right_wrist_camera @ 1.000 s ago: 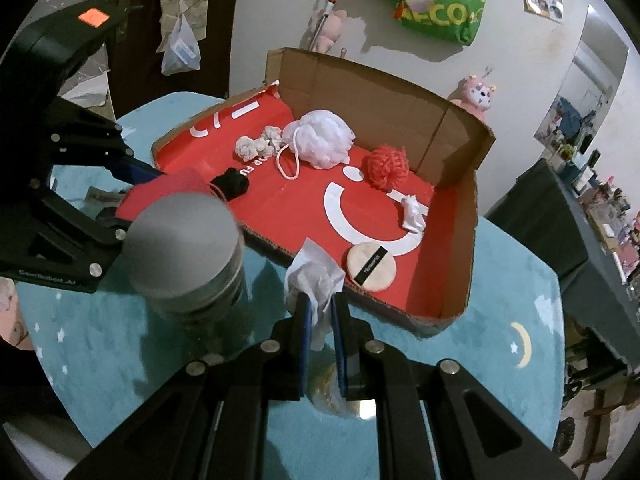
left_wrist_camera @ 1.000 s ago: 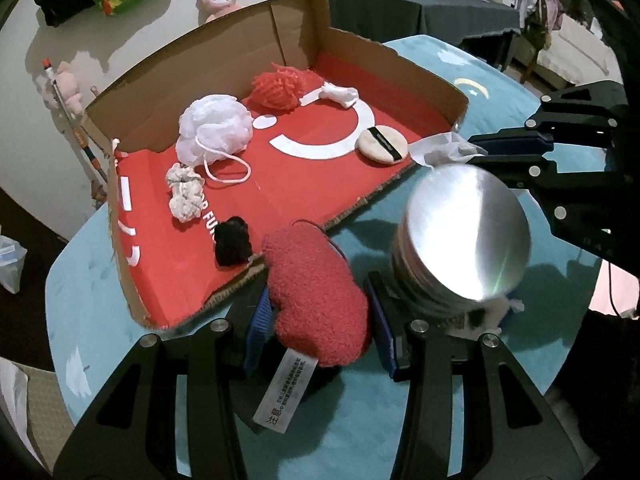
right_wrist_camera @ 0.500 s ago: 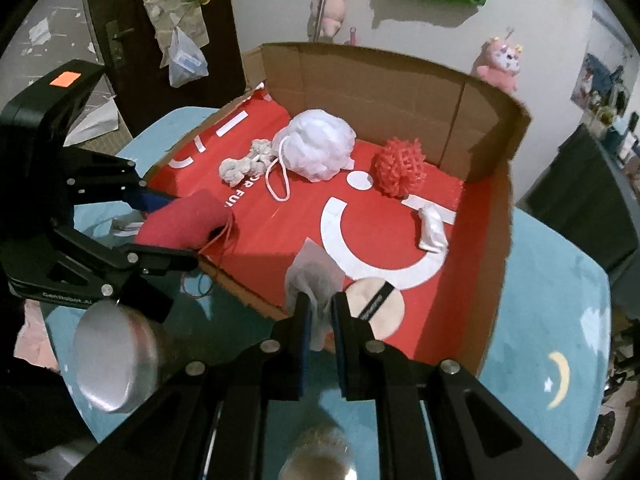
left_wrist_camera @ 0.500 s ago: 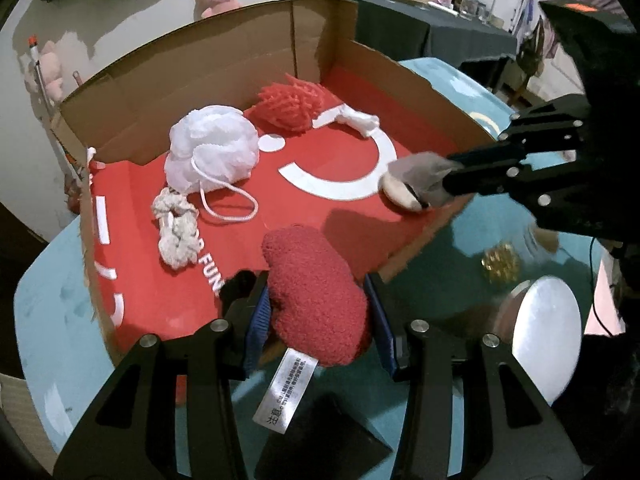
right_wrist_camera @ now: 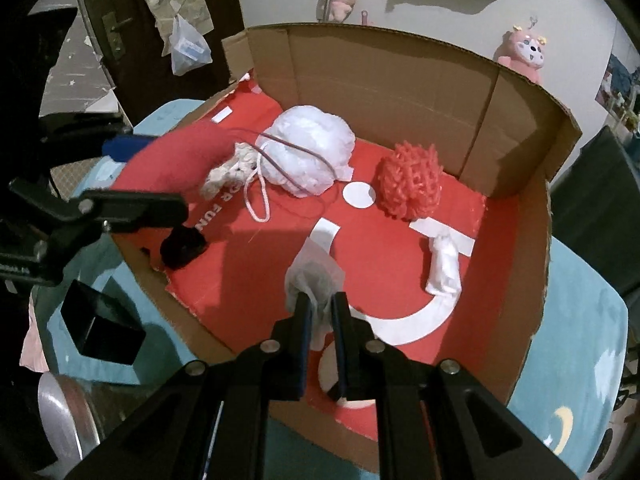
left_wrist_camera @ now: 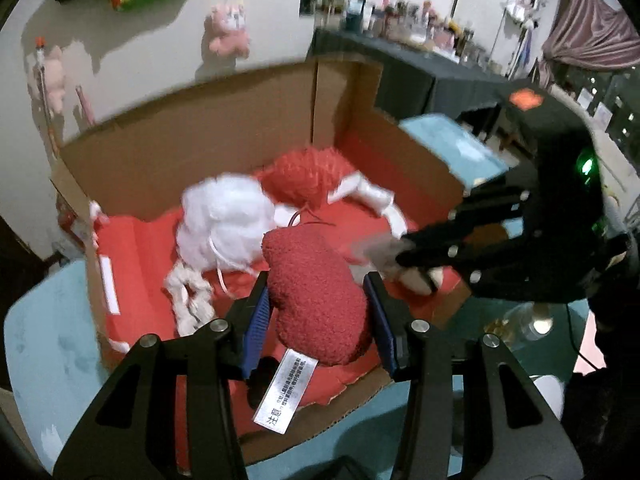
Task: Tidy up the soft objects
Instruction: 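Lower the red plush and tissue into the box and open both tools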
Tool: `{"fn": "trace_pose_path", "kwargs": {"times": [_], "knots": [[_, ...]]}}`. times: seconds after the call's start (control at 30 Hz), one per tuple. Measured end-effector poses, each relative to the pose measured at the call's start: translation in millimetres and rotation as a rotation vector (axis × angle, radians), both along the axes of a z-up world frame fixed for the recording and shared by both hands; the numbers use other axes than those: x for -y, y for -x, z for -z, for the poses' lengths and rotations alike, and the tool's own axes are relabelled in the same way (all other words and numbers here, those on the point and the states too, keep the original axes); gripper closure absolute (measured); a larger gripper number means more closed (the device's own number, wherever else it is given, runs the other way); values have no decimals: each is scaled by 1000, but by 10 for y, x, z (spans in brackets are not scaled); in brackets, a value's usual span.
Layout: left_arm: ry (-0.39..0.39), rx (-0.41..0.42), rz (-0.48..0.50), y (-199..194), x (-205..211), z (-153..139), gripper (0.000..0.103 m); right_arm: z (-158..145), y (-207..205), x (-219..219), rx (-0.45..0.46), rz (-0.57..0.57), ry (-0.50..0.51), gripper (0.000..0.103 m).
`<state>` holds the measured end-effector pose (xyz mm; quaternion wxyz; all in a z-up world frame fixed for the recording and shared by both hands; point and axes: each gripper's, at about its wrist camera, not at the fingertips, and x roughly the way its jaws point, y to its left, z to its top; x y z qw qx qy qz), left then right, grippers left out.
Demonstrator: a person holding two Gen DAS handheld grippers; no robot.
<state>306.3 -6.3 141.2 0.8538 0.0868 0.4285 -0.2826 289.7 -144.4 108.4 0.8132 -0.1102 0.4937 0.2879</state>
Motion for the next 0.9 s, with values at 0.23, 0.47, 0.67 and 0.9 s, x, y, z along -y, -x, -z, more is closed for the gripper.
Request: {"fn": "trace_pose_path", "kwargs": {"times": [0.23,0.47,0.67,0.9], "knots": [[-105,-146,-3,-176,138,553,59,192,-159,-47,-31,20,45,91],[-164,-186,-42,-290,140,749,58,278,-287,-51,-38,52,97,91],[-192,-195,-92,-389,41,801,58,353,-382,3,-43,87,130,91],[-208,-198,-106,-441,35,845,56,397,-403,18,-42,91,145,90]]}}
